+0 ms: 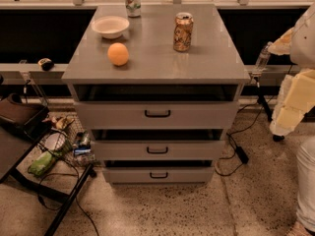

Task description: Open middle drawer

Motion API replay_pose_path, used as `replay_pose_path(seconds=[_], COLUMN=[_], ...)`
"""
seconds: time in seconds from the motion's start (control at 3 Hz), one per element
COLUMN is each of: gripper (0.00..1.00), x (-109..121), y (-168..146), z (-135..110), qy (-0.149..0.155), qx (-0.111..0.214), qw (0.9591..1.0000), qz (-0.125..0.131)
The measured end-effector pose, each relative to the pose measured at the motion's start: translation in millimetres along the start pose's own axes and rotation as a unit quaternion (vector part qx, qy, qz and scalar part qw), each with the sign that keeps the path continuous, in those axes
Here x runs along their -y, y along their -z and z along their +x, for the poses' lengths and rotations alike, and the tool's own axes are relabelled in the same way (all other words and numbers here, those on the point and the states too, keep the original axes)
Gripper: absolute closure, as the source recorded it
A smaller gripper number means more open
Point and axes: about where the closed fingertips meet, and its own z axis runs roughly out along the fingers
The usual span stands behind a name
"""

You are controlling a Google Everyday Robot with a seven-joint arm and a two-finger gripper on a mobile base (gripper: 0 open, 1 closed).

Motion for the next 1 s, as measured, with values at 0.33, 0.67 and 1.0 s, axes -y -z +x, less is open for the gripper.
replay_pose_path(seconds=[0.33, 0.67, 1.0], gripper=[0.00, 0.00, 0.00], x=[0, -6, -9], y=[0, -26, -80], z=[0, -1, 7], qy=[0.000, 0.008, 0.004], qx=[0.000, -0.021, -0.056], qw=[1.0000, 0.9997, 0.9984], qz=[0.000, -0.003, 0.009])
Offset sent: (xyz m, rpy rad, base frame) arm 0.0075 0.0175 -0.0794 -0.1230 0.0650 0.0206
